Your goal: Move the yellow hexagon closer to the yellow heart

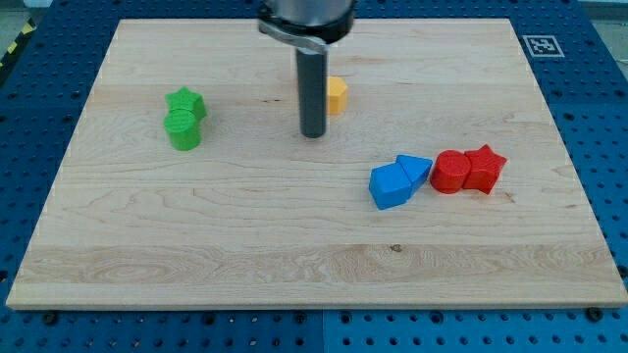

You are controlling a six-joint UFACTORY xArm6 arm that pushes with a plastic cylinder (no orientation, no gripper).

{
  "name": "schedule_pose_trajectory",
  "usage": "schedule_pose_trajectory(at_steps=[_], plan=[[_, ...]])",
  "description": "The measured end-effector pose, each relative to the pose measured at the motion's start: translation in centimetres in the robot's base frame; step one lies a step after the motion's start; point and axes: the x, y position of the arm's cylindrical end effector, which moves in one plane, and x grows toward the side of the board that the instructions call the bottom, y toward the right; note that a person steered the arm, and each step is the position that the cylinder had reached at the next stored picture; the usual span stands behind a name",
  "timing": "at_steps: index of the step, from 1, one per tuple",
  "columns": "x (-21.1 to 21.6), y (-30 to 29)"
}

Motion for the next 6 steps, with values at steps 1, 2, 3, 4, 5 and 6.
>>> schedule_pose_trajectory(at_steps=[1,2,3,4,5,6], plan=[[0.0,4.4],[-2.0,5.6],[-3.3,5.6],[-4.0,2.3],[-4.4,2.9],[-4.8,4.7]])
